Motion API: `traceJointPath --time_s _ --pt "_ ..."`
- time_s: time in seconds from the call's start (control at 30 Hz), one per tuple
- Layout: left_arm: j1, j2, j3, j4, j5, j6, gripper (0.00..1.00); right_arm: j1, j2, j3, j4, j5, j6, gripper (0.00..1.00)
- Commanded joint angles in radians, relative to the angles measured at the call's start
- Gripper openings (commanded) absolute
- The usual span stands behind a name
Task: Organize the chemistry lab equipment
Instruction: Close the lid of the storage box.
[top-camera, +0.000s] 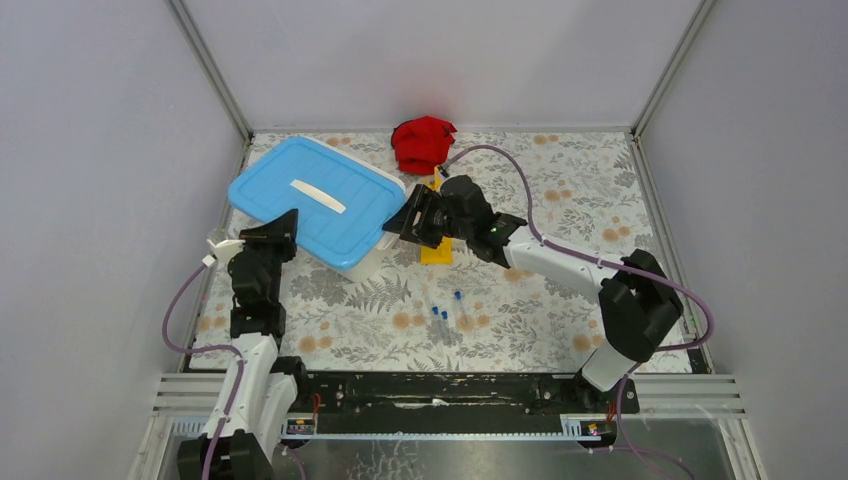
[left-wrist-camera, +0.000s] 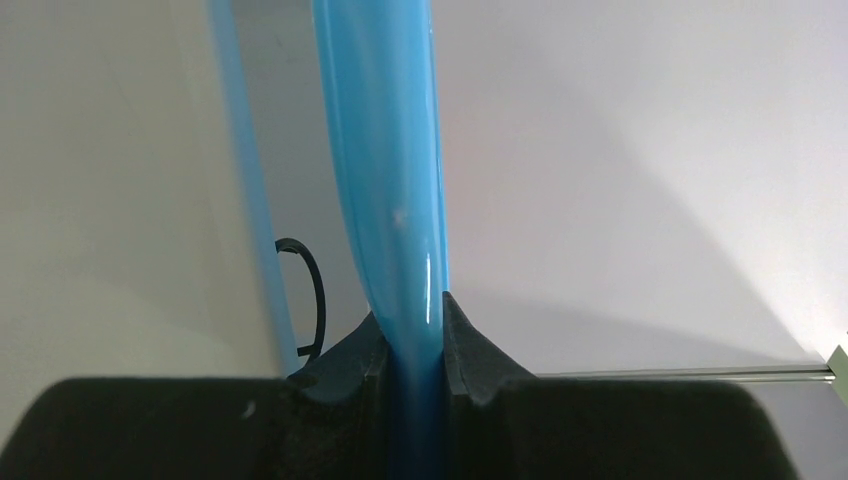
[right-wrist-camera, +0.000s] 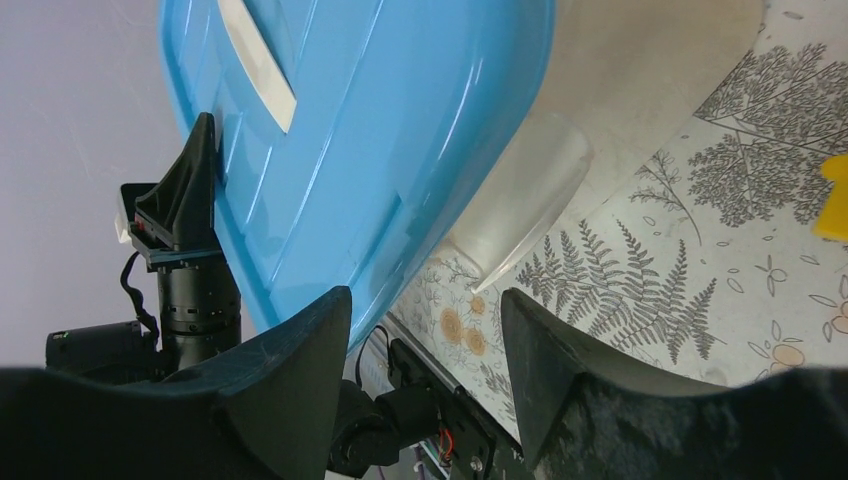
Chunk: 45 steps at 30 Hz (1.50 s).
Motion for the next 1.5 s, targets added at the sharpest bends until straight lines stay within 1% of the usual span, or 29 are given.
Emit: traceJointPath --time_s 0.0,0.27,0.53,0.9,1.17,1.27,1.47 --pt "-0.007 0.000 0.010 0.103 -0.051 0.039 0.00 0.032 0.029 0.078 0.037 0.020 0.027 0.63" --pt "-0.006 0.038 0.013 0.123 -0.048 0.058 0.00 0.047 0.053 0.134 0.027 0.025 0.035 0.63" --pt "-0.007 0.065 0.014 0.126 -0.048 0.074 0.06 0.054 0.084 0.173 0.014 0.021 0.039 0.63" --pt "-0.007 0.092 0.018 0.133 -0.031 0.092 0.25 0.054 0.107 0.189 0.024 0.019 0.044 0.62" --pt "-0.006 0.080 0.035 0.068 -0.023 0.129 0.47 0.052 0.115 0.195 0.030 0.014 0.049 0.62" --pt "-0.006 0.071 0.041 0.044 -0.019 0.140 0.50 0.053 0.116 0.197 0.033 0.015 0.049 0.62" --pt "-0.005 0.051 0.050 -0.006 -0.025 0.162 0.51 0.053 0.116 0.192 0.045 0.019 0.054 0.62"
